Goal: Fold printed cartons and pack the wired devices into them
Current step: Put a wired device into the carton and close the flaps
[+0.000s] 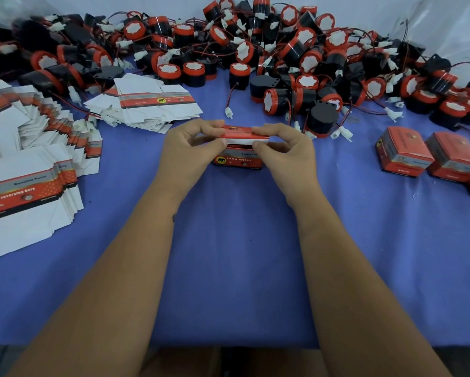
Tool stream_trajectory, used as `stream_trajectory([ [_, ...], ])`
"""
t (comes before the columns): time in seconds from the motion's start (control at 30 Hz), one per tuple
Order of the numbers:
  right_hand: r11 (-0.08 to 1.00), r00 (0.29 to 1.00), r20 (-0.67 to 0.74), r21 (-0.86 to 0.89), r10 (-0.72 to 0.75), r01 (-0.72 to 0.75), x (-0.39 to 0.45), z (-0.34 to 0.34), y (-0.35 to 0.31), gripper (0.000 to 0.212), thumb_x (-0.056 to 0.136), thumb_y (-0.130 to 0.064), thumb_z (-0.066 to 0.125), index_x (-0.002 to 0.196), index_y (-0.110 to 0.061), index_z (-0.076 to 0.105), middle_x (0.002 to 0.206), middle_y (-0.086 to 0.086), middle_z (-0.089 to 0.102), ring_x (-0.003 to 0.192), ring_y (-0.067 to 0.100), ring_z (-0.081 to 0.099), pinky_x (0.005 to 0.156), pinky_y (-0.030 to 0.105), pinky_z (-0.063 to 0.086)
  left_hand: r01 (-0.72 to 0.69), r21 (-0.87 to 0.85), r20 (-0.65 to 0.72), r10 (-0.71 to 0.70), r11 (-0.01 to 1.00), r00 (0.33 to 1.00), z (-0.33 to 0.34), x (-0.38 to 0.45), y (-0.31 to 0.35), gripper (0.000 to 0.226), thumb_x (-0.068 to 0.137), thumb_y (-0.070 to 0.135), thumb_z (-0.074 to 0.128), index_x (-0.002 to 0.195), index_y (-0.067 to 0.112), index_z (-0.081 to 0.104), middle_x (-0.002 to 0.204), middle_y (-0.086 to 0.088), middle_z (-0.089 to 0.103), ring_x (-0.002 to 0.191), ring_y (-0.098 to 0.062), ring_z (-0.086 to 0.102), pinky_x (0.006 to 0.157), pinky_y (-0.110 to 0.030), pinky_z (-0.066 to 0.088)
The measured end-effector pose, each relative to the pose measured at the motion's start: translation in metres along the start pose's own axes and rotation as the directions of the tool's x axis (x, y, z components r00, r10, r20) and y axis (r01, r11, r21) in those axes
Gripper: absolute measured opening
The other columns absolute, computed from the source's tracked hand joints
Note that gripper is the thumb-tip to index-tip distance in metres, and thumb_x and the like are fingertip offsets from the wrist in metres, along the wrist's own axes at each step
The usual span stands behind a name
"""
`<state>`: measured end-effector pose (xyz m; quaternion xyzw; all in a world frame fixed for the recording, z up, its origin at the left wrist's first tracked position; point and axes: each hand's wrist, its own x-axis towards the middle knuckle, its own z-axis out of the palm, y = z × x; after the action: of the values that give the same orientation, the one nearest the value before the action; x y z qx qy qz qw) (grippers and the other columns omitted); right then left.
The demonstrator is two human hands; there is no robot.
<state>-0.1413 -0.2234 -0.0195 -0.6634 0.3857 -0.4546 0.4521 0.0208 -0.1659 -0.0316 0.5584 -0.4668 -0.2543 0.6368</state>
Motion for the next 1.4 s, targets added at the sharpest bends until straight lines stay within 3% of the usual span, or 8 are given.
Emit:
stream_trajectory([
  [0.13, 0.998, 1.000, 0.016, 0.063, 0.019, -0.020, 0.001, -0.001, -0.001, 0.027, 0.089, -0.004, 0.064, 0.091, -0.029, 0.070, 0.111, -0.010, 0.065, 0.092, 0.005, 0.066, 0.073, 0.015, 0.053, -0.069, 0.150, 0.046, 0.062, 0.986, 0.997, -0.002, 0.000, -0.002, 0.017, 0.080, -0.005, 0.073, 0.094, 0.003, 0.066, 0.112, 0.013, 0.067, 0.108, -0.003, 0.064, 0.083, -0.013, 0.051],
  [0.37, 0.997, 0.999, 0.025, 0.073, 0.022, -0.024, 0.002, -0.002, 0.000, 0.027, 0.090, -0.003, 0.064, 0.092, -0.029, 0.070, 0.125, 0.000, 0.062, 0.101, 0.012, 0.065, 0.079, 0.020, 0.056, -0.098, 0.143, 0.041, 0.093, 0.985, 0.995, -0.001, -0.002, 0.000, 0.035, 0.079, -0.005, 0.076, 0.087, 0.028, 0.067, 0.110, 0.013, 0.067, 0.107, 0.000, 0.064, 0.093, -0.019, 0.051],
  [0.5, 0.999, 0.999, 0.031, 0.030, 0.017, -0.018, 0.003, -0.002, 0.003, 0.022, 0.091, -0.005, 0.065, 0.099, -0.025, 0.070, 0.127, -0.001, 0.058, 0.107, 0.014, 0.062, 0.089, 0.027, 0.055, -0.101, 0.186, 0.018, 0.099, 0.977, 0.995, 0.000, -0.002, 0.001, 0.033, 0.081, -0.005, 0.074, 0.085, 0.026, 0.066, 0.112, 0.006, 0.068, 0.105, 0.003, 0.063, 0.090, -0.016, 0.051],
  [0.7, 0.991, 0.994, 0.061, -0.090, -0.091, 0.097, 0.002, -0.001, 0.003, 0.029, 0.091, -0.004, 0.064, 0.112, -0.024, 0.070, 0.120, -0.008, 0.057, 0.126, 0.018, 0.053, 0.104, 0.036, 0.047, -0.191, 0.389, 0.059, 0.182, 0.901, 0.981, 0.002, -0.004, 0.002, 0.033, 0.081, 0.004, 0.077, 0.108, 0.022, 0.072, 0.118, 0.001, 0.064, 0.112, -0.004, 0.056, 0.098, -0.008, 0.038],
  [0.83, 0.994, 0.993, 0.091, 0.063, 0.080, -0.086, 0.004, -0.003, 0.003, 0.023, 0.097, -0.013, 0.058, 0.115, -0.018, 0.071, 0.139, -0.003, 0.054, 0.128, 0.012, 0.050, 0.107, 0.037, 0.045, -0.144, 0.391, 0.016, 0.150, 0.909, 0.989, 0.004, -0.004, 0.002, 0.029, 0.081, 0.005, 0.077, 0.100, 0.026, 0.071, 0.113, 0.004, 0.060, 0.100, 0.005, 0.054, 0.089, 0.001, 0.034],
  [1.03, 0.897, 0.957, 0.157, 0.340, 0.242, -0.283, 0.015, -0.008, -0.001, 0.032, 0.096, -0.004, 0.055, 0.125, -0.016, 0.064, 0.133, 0.006, 0.059, 0.111, 0.016, 0.062, 0.091, 0.028, 0.055, -0.126, 0.373, 0.013, 0.131, 0.919, 0.991, 0.008, -0.005, 0.004, 0.022, 0.084, 0.008, 0.075, 0.085, 0.029, 0.070, 0.105, 0.009, 0.057, 0.100, 0.010, 0.054, 0.082, 0.003, 0.035],
  [1.2, 0.958, 0.961, 0.132, 0.129, 0.241, -0.258, 0.019, -0.001, -0.003, 0.039, 0.092, 0.000, 0.051, 0.116, -0.028, 0.064, 0.112, -0.002, 0.064, 0.104, 0.019, 0.065, 0.089, 0.030, 0.057, -0.129, 0.430, 0.019, 0.134, 0.893, 0.991, 0.010, -0.006, 0.005, 0.020, 0.087, 0.018, 0.071, 0.075, 0.031, 0.064, 0.100, 0.012, 0.054, 0.097, 0.005, 0.054, 0.076, 0.001, 0.036],
  [1.4, 0.993, 0.981, 0.195, -0.117, 0.027, -0.004, 0.004, 0.004, -0.003, 0.038, 0.090, -0.011, 0.065, 0.125, -0.025, 0.066, 0.128, -0.003, 0.050, 0.114, 0.006, 0.052, 0.093, 0.011, 0.045, -0.152, 0.479, 0.041, 0.151, 0.865, 0.988, 0.012, -0.004, 0.004, 0.007, 0.092, 0.019, 0.059, 0.087, 0.022, 0.063, 0.102, 0.007, 0.057, 0.089, -0.003, 0.052, 0.071, -0.007, 0.039],
])
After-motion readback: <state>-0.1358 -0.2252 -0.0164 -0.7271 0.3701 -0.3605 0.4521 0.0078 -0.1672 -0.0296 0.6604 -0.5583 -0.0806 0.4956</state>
